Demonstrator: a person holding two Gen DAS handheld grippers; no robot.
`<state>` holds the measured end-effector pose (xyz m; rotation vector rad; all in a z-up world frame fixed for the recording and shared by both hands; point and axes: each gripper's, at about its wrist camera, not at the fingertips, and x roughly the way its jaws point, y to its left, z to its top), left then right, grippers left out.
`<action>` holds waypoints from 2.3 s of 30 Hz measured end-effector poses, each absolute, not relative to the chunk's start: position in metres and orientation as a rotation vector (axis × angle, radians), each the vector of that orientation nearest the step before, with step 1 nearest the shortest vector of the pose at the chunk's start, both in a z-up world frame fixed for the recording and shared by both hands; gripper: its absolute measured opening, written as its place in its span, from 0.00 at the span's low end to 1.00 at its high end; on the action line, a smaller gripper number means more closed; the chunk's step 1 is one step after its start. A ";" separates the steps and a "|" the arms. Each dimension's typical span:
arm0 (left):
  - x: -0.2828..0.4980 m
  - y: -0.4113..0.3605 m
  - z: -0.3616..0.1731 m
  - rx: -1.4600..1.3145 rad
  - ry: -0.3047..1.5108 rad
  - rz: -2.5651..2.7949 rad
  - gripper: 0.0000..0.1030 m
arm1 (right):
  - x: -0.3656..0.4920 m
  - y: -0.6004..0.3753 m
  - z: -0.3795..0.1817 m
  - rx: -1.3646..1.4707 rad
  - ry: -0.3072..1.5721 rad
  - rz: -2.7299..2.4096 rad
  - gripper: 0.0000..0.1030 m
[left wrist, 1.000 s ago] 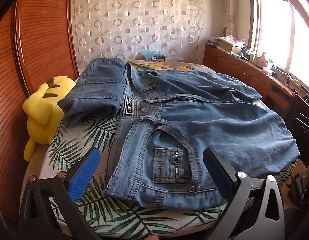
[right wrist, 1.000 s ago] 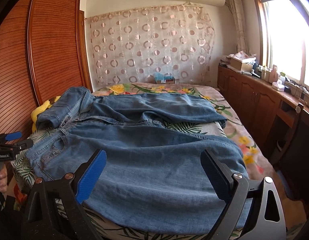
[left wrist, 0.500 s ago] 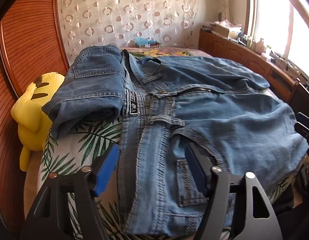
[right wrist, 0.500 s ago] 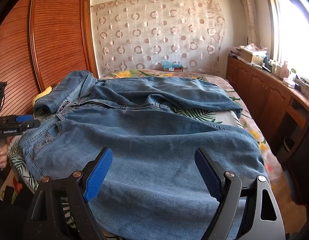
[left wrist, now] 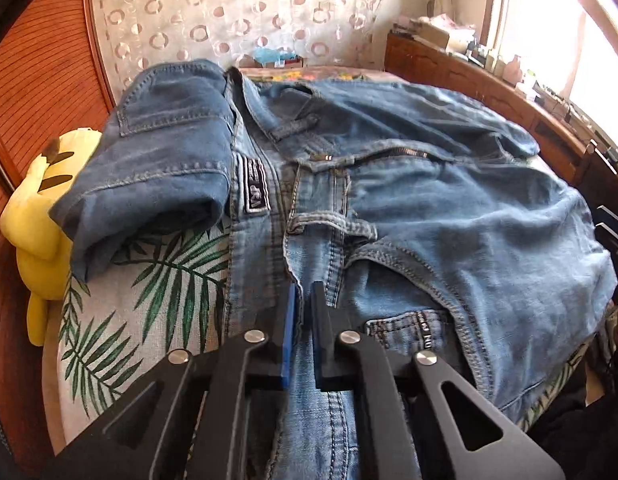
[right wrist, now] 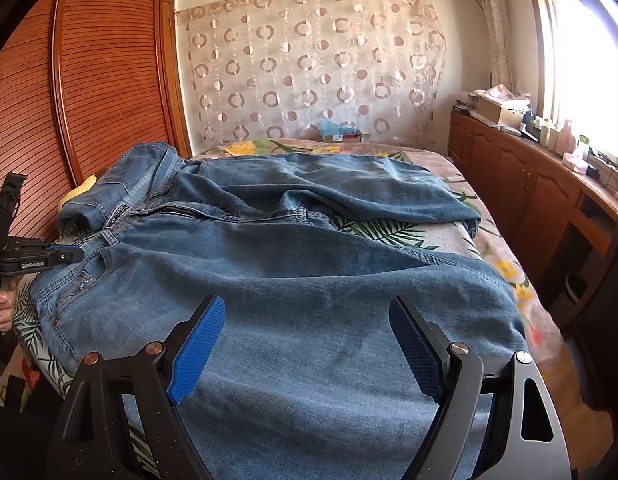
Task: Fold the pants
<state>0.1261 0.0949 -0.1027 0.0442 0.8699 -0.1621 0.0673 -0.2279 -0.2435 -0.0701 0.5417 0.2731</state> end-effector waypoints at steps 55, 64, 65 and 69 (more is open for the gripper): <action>0.050 0.124 -0.121 -0.058 0.843 -0.109 0.60 | 0.005 -0.243 -0.208 -0.200 0.798 0.248 0.53; 0.039 0.119 -0.113 -0.065 0.812 -0.150 0.22 | 0.012 -0.248 -0.217 -0.252 0.782 0.273 0.02; 0.037 0.117 -0.111 -0.057 0.807 -0.150 0.15 | 0.012 -0.250 -0.216 -0.254 0.783 0.274 0.01; 0.032 0.115 -0.100 -0.032 0.791 -0.143 0.06 | 0.012 -0.251 -0.192 -0.267 0.727 0.246 0.01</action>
